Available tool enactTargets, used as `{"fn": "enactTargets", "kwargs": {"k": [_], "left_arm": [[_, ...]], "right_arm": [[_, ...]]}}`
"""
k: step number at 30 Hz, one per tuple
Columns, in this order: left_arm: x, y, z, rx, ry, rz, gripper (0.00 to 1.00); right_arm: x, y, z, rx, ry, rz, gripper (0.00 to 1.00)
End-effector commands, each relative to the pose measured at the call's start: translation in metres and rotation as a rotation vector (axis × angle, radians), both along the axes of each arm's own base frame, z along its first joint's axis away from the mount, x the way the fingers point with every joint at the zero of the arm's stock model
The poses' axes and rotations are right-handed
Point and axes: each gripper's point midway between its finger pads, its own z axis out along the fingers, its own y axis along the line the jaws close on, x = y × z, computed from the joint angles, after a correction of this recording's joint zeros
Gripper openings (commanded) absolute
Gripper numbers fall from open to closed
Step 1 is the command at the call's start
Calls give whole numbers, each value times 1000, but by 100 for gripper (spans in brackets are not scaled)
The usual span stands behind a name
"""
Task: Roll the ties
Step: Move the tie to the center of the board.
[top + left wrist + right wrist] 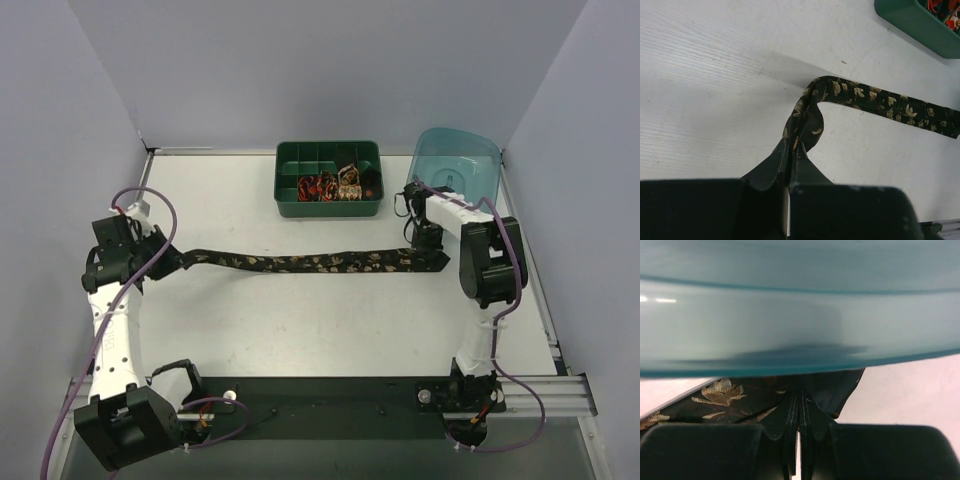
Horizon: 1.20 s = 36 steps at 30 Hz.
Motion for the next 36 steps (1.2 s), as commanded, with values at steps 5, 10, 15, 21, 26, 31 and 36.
{"fn": "enactTargets", "kwargs": {"k": [5,10,15,21,26,31,36], "left_arm": [[10,-1,-5,-4,-46,-24,0],[10,2,-10,4,-33,-13,0],[10,1,-16,-7,-24,-4,0],[11,-1,-23,-28,-12,-7,2],[12,2,-21,-22,-7,9,7],[14,6,-19,-12,-7,25,8],[19,8,-15,-8,-18,38,8]], "right_arm": [[-47,-31,10,-56,106,-74,0],[-37,-9,32,53,-15,-36,9],[-26,12,57,143,-155,2,47],[-21,42,64,290,-256,45,52],[-31,35,32,231,-144,3,11],[-36,18,14,113,-45,-23,0],[-41,14,8,57,44,-15,0]]}}
